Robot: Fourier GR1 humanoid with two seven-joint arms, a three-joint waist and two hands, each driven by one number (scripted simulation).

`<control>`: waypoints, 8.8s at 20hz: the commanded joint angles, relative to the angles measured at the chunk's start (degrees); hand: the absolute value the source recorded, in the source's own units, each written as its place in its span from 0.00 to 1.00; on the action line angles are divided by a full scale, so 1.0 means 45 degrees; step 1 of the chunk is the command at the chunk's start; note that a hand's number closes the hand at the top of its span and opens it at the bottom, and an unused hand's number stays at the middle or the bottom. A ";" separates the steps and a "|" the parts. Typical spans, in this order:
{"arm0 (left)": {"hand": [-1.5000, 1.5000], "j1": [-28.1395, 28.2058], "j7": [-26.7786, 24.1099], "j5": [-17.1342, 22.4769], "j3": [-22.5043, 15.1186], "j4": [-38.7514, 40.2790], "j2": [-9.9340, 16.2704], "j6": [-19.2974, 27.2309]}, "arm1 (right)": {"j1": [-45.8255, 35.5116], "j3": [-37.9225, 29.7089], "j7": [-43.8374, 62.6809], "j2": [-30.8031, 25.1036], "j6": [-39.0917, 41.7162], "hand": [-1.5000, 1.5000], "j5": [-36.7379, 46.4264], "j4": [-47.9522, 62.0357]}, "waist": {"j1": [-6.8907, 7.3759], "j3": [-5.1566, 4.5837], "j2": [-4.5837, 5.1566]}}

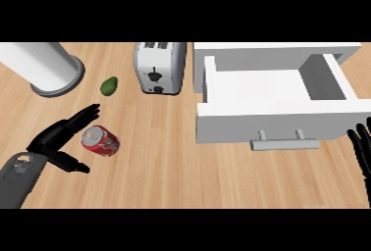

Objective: Pick up the can, place it into the drawer and close the drawer

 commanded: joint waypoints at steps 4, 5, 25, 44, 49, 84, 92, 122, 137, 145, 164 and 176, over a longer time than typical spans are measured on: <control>0.00 -0.0366 -0.2251 -0.0212 -0.0325 0.1319 -0.0146 -0.1374 | -0.0368 0.0241 0.0538 0.0113 -0.0248 0.00 0.0198 -0.0330 | -0.0076 -0.0024 0.0070; 0.00 -0.0587 -0.2018 -0.0143 -0.0312 0.1246 -0.0429 -0.1174 | -0.0154 0.0162 0.0379 0.0056 -0.0079 0.00 0.0124 -0.0286 | -0.0028 -0.0007 0.0024; 0.00 -0.1903 -0.1940 -0.0389 -0.0763 0.2597 -0.1111 -0.0932 | -0.0009 -0.0254 0.0639 -0.0023 0.0216 0.00 -0.0468 -0.0733 | -0.0047 -0.0001 0.0025; 1.00 -0.1634 -0.1217 0.0582 -0.1165 0.0864 -0.2339 -0.2388 | 0.0973 -0.0274 0.0232 0.0422 0.0386 0.00 -0.0517 -0.1041 | 0.0197 0.0030 -0.0118; 1.00 -0.0820 0.0786 0.3644 0.2578 0.1456 -0.2849 0.3680 | 0.1025 -0.0696 0.0013 0.0397 0.0280 0.00 -0.0619 -0.0872 | 0.0618 0.0056 -0.0207; 1.00 -0.4940 1.3397 0.2964 -0.2504 -1.0811 -0.5873 1.2455 | 0.0386 -0.1412 0.0666 0.0284 0.0354 0.00 -0.1165 -0.1298 | 0.0196 0.0037 -0.0101; 1.00 -0.8087 1.3664 0.4052 -0.2854 -0.7812 -0.5874 1.3832 | 0.0522 -0.1315 0.0931 0.0299 0.0562 0.00 -0.1380 -0.1586 | 0.0032 0.0039 -0.0069; 1.00 -1.2446 1.0242 0.8294 -0.5751 0.0162 -0.5875 1.5429 | -0.1546 -0.0927 0.1269 -0.0054 0.0266 0.00 -0.0566 -0.0479 | -0.0918 0.0070 0.0214; 1.00 -1.2303 0.9634 0.9066 -0.7696 0.0950 -0.5875 1.6051 | -0.2096 -0.0599 0.0888 0.0116 0.0082 0.00 -0.0048 0.0168 | -0.1127 0.0078 0.0303; 0.00 -1.2510 0.9575 0.9606 -0.7837 0.1343 -0.5875 1.6922 | -0.1889 -0.0585 0.1076 0.0018 0.0198 0.00 -0.0155 -0.0361 | -0.1303 0.0072 0.0301; 0.00 -1.1706 0.8488 1.1567 -0.7649 0.0486 -0.5875 1.7421 | -0.2070 0.0416 -0.0329 -0.1439 0.0405 0.00 0.3662 -0.1740 | -0.0980 0.0044 0.0227; 0.00 -1.2318 0.8321 1.2021 -0.7958 0.0047 -0.5875 1.8505 | -0.3094 0.2584 -0.1219 -0.2488 -0.0721 0.00 0.9621 0.0016 | -0.0263 0.0047 0.0095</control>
